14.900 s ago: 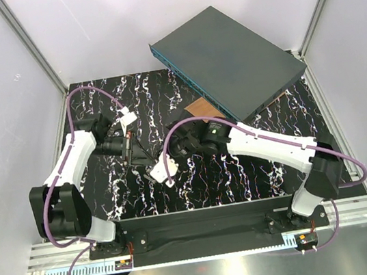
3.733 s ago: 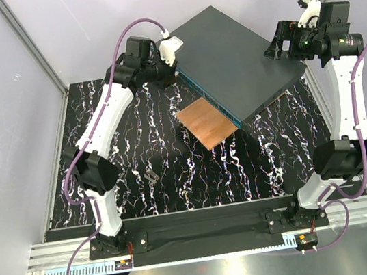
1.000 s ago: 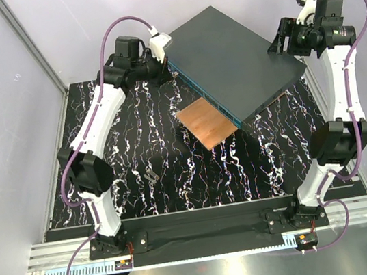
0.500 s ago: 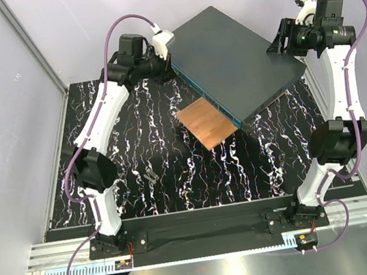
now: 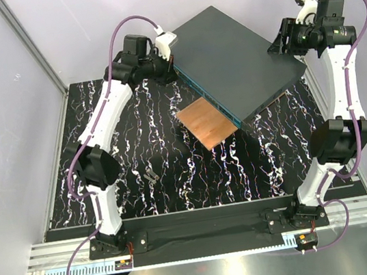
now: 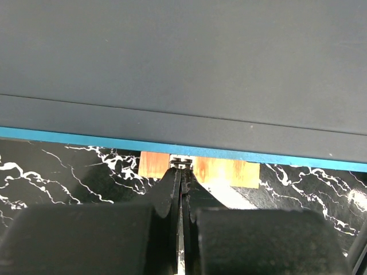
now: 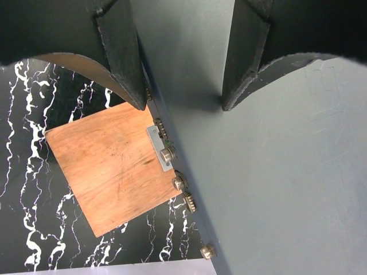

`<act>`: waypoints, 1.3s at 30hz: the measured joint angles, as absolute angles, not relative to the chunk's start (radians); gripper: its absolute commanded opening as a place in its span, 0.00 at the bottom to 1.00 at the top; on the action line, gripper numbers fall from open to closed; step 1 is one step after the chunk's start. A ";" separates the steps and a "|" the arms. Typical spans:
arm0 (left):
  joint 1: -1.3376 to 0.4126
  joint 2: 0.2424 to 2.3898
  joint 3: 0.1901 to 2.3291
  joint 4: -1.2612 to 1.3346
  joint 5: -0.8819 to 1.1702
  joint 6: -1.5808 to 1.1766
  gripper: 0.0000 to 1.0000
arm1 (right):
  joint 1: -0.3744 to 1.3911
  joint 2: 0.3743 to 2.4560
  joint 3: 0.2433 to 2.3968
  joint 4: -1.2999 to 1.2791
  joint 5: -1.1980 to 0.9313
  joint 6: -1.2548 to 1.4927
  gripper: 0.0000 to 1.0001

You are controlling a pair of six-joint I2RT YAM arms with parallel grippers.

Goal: Insert the plug into the switch port

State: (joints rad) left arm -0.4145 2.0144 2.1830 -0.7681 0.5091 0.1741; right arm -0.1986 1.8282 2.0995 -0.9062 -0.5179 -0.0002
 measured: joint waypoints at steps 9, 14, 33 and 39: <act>-0.430 2.047 2.221 -0.799 0.490 0.175 0.00 | -0.199 1.832 2.103 -0.900 -0.517 -0.008 0.57; -0.433 2.047 2.223 -0.802 0.480 0.180 0.00 | -0.200 1.836 2.115 -0.911 -0.517 -0.018 0.60; -0.365 1.738 1.761 -0.627 0.620 0.256 0.36 | -0.291 1.766 2.093 -0.993 -0.572 -0.003 0.96; -0.171 1.456 1.523 -0.731 0.775 0.535 0.43 | -0.291 1.686 2.070 -0.991 -0.643 -0.007 1.00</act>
